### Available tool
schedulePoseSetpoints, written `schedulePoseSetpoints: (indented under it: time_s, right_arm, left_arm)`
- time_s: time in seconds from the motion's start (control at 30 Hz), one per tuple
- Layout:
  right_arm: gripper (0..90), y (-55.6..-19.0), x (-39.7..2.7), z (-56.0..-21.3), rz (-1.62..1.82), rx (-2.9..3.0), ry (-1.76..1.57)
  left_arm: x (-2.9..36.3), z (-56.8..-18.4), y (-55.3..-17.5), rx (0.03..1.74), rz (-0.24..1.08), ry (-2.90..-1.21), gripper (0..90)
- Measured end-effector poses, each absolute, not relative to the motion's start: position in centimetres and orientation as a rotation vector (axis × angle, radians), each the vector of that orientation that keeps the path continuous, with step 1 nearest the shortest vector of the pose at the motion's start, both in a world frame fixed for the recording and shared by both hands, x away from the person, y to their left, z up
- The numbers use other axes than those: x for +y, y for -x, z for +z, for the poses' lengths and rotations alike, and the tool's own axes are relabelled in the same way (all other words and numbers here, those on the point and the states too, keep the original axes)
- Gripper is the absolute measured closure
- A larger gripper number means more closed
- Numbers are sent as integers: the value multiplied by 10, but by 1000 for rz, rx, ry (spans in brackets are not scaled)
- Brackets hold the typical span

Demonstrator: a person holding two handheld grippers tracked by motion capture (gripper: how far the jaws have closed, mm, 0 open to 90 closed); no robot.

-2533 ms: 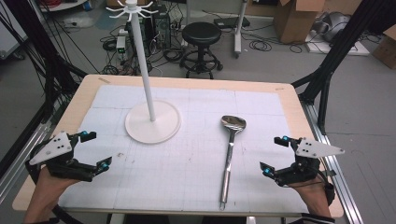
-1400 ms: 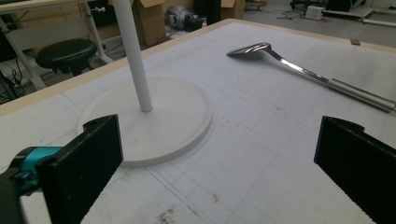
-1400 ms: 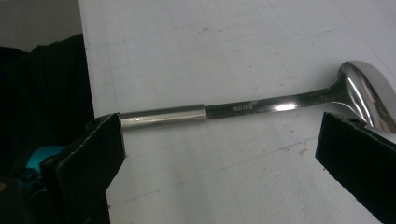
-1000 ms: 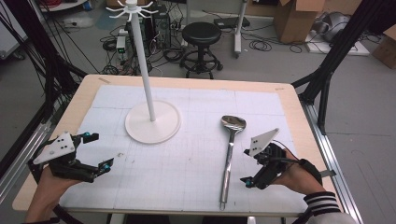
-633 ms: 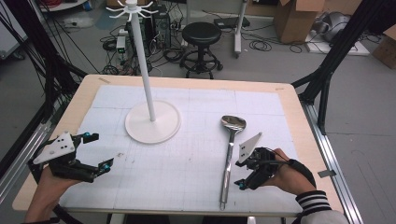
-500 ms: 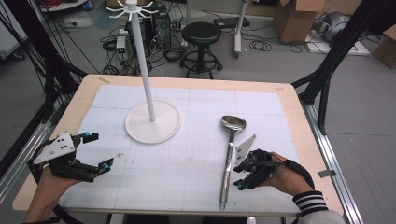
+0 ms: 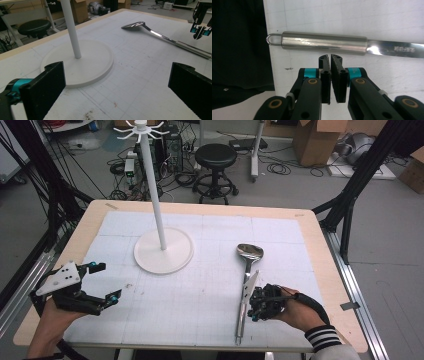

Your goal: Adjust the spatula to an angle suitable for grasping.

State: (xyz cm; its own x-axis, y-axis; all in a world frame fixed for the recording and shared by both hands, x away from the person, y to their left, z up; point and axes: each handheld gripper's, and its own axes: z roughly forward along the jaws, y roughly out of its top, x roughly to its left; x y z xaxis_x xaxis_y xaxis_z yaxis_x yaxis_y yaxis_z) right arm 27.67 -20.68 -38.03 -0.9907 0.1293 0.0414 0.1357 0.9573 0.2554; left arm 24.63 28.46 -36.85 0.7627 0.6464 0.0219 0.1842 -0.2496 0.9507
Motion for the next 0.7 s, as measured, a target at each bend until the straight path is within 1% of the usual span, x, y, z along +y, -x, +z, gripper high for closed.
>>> schedulePoseSetpoints:
  time_s: [0.07, 0.37, 0.7]
  right_arm:
    - [894, -276, -205, -382, -375, -3090, 217]
    - [896, -277, -199, -392, -273, -3106, 230]
    - [896, -277, -193, -399, -241, -3116, 247]
  left_arm:
    - [285, -368, -246, 644, 499, -1804, 17]
    - [285, -369, -246, 645, 497, -1806, 17]
    - [285, -369, -247, 653, 496, -1802, 17]
